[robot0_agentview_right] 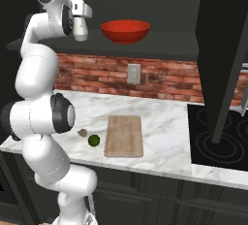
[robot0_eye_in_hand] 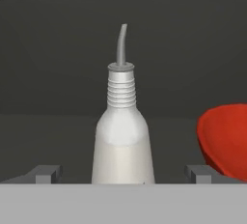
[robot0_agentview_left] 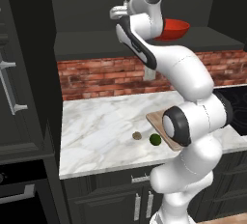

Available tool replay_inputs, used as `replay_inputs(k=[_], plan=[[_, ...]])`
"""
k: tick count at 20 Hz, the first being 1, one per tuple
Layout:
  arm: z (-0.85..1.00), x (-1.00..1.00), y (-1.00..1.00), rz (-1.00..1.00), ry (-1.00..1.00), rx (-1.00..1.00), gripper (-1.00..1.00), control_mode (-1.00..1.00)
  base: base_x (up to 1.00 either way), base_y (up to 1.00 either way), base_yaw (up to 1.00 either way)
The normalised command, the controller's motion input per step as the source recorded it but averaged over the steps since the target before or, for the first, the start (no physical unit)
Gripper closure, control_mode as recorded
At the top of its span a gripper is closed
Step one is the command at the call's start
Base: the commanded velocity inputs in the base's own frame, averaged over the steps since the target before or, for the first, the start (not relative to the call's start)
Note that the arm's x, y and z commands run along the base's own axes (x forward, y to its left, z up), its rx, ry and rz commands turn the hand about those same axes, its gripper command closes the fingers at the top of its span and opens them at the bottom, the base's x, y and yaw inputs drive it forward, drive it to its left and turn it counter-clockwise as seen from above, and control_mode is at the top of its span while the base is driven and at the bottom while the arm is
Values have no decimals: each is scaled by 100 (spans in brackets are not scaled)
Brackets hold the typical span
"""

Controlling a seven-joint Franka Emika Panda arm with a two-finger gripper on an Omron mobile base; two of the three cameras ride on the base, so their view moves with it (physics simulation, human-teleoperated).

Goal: Open the cabinet. Place the bowl and condiment on the counter. Then place the lime and garlic on the cutting board.

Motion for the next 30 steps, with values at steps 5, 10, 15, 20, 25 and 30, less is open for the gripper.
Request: replay_inputs(k=[5, 10, 15, 20, 25, 30], plan=[[-8, 9, 0, 0, 0, 0, -100, -100, 0, 0, 0], [-9, 7, 0, 0, 0, 0, -100, -100, 0, 0, 0], [-4, 20, 0, 0, 0, 0, -100, -100, 0, 0, 0], [-1, 27, 1, 0, 0, 0, -100, -100, 0, 0, 0], [0, 17, 8, 0, 0, 0, -100, -100, 0, 0, 0], [0, 13, 6, 0, 0, 0, -100, -100, 0, 0, 0]])
